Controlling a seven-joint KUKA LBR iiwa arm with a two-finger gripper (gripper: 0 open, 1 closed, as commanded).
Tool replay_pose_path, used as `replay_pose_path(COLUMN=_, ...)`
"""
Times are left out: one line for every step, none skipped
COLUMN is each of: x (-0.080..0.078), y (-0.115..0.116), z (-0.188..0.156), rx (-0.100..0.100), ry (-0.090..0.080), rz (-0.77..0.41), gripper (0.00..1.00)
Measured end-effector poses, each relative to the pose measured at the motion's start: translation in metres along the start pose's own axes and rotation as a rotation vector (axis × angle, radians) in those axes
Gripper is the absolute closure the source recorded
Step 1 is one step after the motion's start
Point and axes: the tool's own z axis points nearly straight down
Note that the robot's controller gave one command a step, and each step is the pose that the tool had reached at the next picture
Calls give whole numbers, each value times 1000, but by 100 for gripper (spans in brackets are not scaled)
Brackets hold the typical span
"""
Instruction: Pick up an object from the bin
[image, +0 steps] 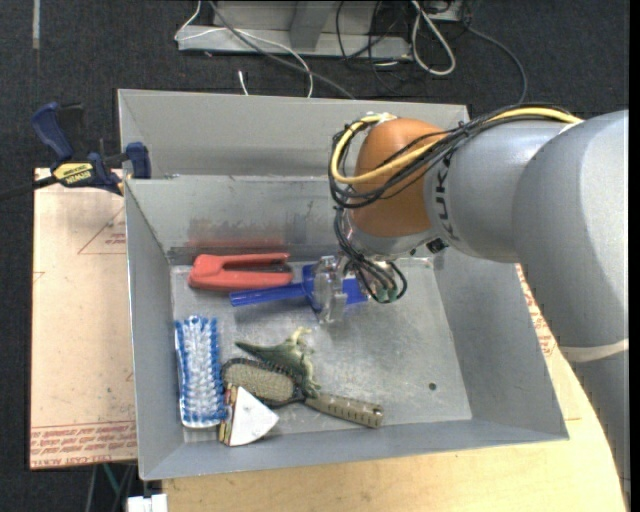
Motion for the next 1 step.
replay_pose_path(x=2, y=1, z=-41, rx=-1, ry=7, rz=-1, gripper=100)
